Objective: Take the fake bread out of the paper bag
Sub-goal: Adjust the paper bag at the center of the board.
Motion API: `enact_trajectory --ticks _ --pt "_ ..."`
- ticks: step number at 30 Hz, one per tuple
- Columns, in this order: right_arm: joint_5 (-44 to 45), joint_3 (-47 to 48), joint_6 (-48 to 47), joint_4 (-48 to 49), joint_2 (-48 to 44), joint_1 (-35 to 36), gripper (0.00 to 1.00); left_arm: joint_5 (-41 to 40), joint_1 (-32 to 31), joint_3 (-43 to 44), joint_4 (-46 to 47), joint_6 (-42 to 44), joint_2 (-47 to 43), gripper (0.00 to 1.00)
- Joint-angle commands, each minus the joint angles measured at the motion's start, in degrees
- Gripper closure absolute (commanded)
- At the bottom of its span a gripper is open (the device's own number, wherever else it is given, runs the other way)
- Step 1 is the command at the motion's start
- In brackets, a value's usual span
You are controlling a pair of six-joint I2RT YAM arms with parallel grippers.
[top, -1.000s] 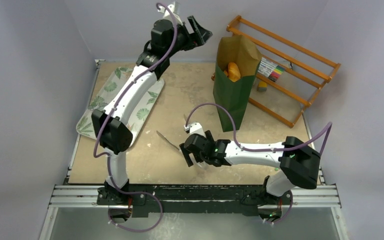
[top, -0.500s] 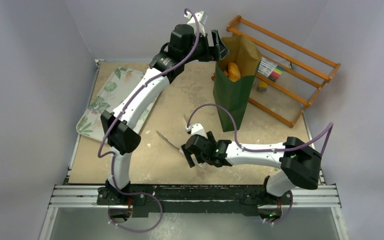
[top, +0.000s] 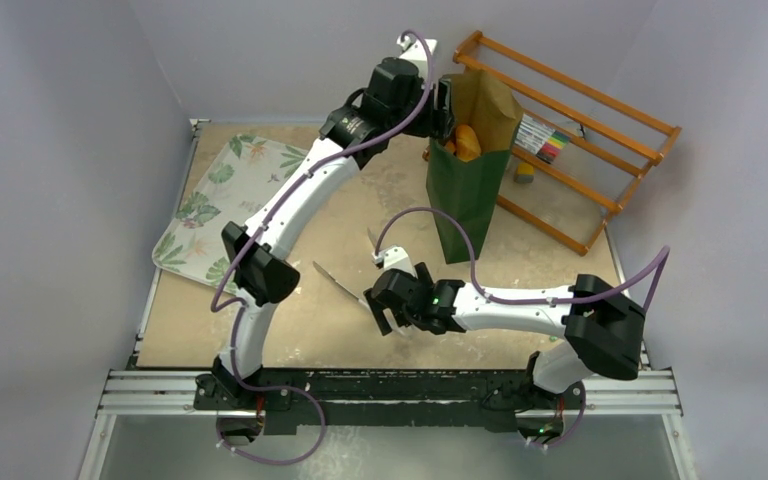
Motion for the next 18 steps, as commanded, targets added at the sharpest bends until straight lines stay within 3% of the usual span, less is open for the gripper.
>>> enact_trajectory --ticks 1,7,13,18 --pt "1.8 1.8 -0.6 -1.1 -0.7 0.3 0.0 -3.9 0.3 1.3 -2.6 3.6 0.4 0.42" --pt "1.6 3.1 -1.2 -0.9 0.9 0.3 0.0 -9.2 0.2 -2.5 -0.4 5.2 -2.3 1.0" --pt "1.5 4.3 -1.2 -0.8 2.2 0.3 0.0 -17.6 0.3 -6.3 3.1 6.9 -5.2 1.0" --pt "1.1 4.9 -1.0 -0.9 3.1 0.4 0.0 -26.6 0.2 -14.9 14.1 7.8 -10.1 1.0"
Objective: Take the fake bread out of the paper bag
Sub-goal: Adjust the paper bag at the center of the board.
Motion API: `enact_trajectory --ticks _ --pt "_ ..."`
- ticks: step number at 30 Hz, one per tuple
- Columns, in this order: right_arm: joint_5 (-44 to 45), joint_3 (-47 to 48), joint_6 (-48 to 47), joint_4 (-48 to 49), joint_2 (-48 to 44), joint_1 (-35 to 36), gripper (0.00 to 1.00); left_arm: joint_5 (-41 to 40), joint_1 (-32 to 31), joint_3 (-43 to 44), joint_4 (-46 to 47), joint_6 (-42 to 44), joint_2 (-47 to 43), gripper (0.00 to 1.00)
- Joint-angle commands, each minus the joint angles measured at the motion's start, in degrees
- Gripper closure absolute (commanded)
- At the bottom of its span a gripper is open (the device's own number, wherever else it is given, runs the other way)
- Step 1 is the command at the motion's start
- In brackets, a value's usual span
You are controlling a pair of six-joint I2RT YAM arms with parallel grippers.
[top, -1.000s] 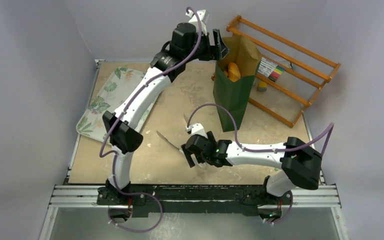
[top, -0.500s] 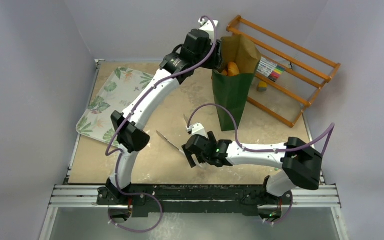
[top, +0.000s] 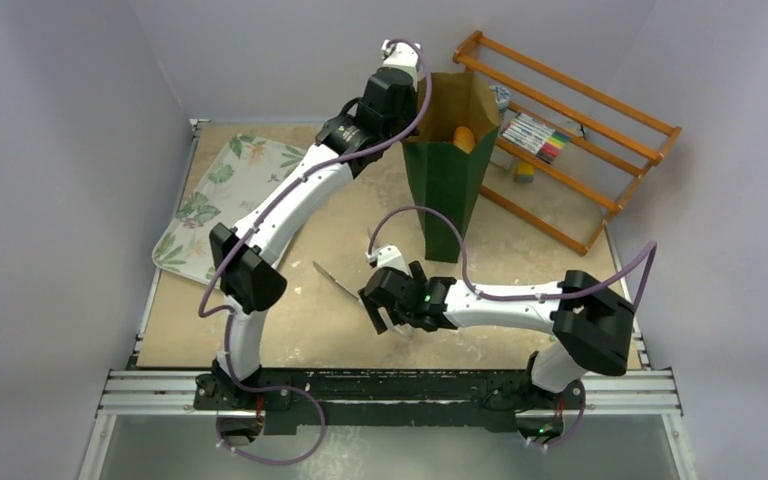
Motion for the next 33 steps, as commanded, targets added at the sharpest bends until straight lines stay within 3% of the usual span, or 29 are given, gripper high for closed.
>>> enact_trajectory --ticks 1,5,8,15,22,28,33 --pt "1.2 2.4 -0.3 -0.4 0.3 0.4 0.0 -13.0 0.2 -6.5 13.4 2.2 -6.1 1.0" --pt "1.2 2.9 -0.2 -1.1 0.7 0.5 0.0 -22.0 0.3 -11.3 24.7 3.0 -8.5 1.0" --pt "1.3 3.2 -0.1 -1.6 0.9 0.6 0.0 -26.9 1.2 -9.5 30.2 3.6 -8.2 1.0" --pt "1.1 3.2 -0.2 -2.7 1.3 0.6 0.0 -31.1 5.4 -6.2 41.2 6.0 -6.9 1.0" --pt "0.3 3.2 0.0 -2.1 2.3 0.6 0.0 -16.1 12.4 -3.6 48.8 5.2 -2.6 1.0" --pt "0.2 3.2 0.9 -1.5 2.9 0.6 0.0 0.5 16.6 11.8 48.0 3.1 8.4 1.0" --pt "0.4 2.9 2.9 -2.0 2.0 0.6 0.0 7.4 17.5 14.3 49.8 0.9 13.4 1.0"
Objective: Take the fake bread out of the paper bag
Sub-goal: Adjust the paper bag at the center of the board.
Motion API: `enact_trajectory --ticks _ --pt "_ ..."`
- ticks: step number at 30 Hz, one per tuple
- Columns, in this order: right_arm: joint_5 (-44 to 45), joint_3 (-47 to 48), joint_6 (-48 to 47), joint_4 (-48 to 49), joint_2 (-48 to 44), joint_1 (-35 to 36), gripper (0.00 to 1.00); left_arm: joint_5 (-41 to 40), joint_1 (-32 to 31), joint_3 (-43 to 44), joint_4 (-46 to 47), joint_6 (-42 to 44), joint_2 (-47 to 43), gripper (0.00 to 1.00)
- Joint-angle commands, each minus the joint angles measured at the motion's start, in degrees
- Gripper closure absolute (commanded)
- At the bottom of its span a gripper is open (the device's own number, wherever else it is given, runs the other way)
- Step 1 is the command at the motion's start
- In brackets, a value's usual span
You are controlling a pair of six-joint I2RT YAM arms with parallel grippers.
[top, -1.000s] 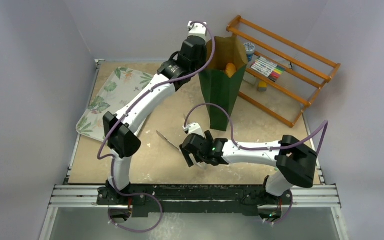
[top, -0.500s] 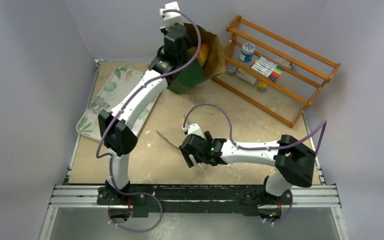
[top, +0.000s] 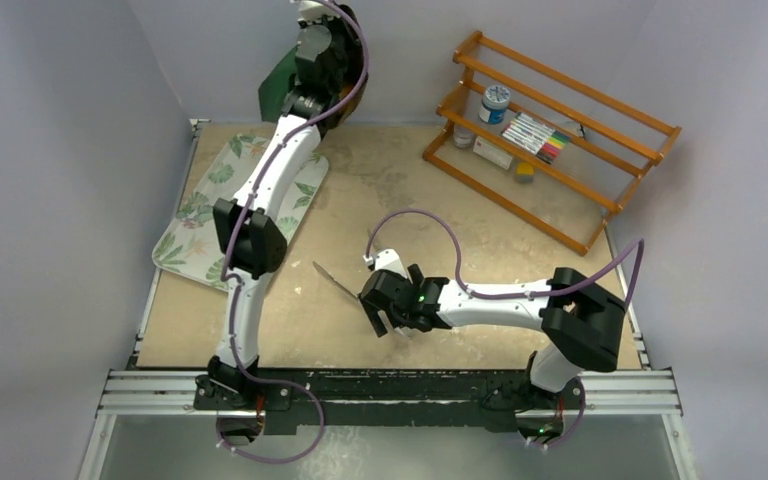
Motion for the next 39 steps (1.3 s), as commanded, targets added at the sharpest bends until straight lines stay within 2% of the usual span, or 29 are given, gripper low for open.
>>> enact_trajectory --ticks 1,5,8,10,14,21,30,39 --pt "0.9 1.5 2.6 -0.5 -1.2 0.3 0.0 12.5 -0.1 4.1 8.3 -3.3 1.7 1.0" --pt "1.0 0.1 4.3 -0.9 -1.9 0.3 0.0 14.2 -0.1 -0.1 10.8 -4.8 2.1 1.0" --pt "1.0 -0.8 5.2 -0.9 -1.9 0.3 0.0 16.1 -0.1 1.5 10.3 -5.9 4.2 1.0" --pt "0.8 -1.6 5.7 -0.2 -1.5 0.3 0.0 17.7 -0.4 -0.7 10.5 -7.4 3.8 1.0" --pt "0.1 -2.9 6.2 1.3 -0.6 0.3 0.0 17.6 -2.5 -17.9 15.5 -6.7 -3.9 1.0" --pt "0.0 -3.0 4.0 3.9 0.2 0.3 0.0 11.6 -5.8 -35.9 16.5 -4.5 -13.7 1.0" --pt "-1.3 -1.4 1.7 8.5 4.2 0.3 0.02 11.1 -7.3 -41.6 7.7 -5.1 -17.5 1.0" --pt "-2.9 0.6 1.5 11.9 11.5 0.3 0.16 11.6 -7.3 -47.8 4.7 -4.4 -21.1 1.0"
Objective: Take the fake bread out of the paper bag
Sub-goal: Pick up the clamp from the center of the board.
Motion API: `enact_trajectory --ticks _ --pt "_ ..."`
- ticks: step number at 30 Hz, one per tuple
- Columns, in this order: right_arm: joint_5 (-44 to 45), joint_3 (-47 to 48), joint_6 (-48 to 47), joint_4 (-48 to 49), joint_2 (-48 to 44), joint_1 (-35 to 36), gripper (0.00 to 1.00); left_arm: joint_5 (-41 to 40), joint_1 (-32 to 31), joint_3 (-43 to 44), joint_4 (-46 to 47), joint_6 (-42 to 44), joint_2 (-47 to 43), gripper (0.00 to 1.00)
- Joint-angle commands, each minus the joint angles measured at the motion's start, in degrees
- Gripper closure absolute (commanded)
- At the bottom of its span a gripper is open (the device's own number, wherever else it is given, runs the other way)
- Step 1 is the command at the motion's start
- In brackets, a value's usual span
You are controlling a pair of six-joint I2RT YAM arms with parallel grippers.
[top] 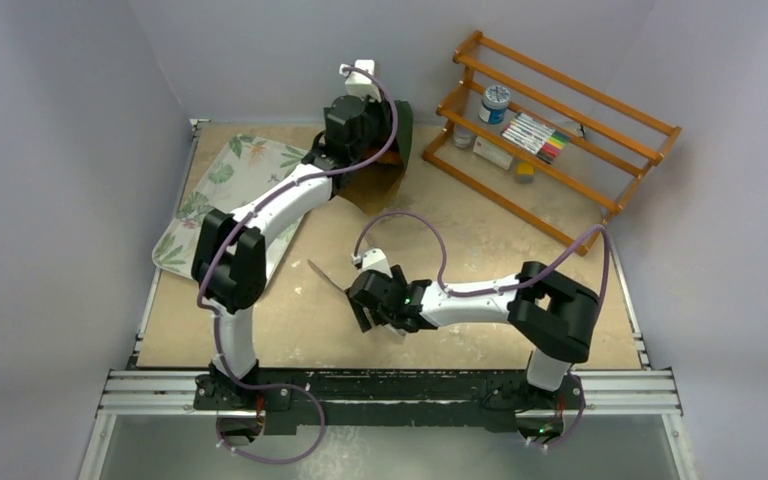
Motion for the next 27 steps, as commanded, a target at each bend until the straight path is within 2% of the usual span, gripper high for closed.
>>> enact_trajectory --ticks 1,9,12,13,27 --pt "-1.9 0.2 0.1 0.5 5.0 0.3 0.17 -2.1 0.6 -2.7 -3.8 0.7 -3.4 1.0" --pt "-1.9 -0.7 1.8 1.5 5.9 0.3 0.35 -3.1 0.6 -4.8 -4.0 -0.1 -4.4 1.0" --pt "-1.1 -0.5 2.9 -0.2 4.0 0.4 0.51 -3.5 0.6 -4.8 -5.4 -0.1 -4.1 1.0" --pt "-1.0 -0.4 3.4 -0.9 3.2 0.4 0.53 -3.5 0.6 -4.6 -6.2 -0.1 -3.9 1.0" --pt "0.6 1.7 11.1 -11.7 -4.8 5.3 0.56 -1.2 0.6 -7.4 -9.7 -0.1 -4.4 1.0"
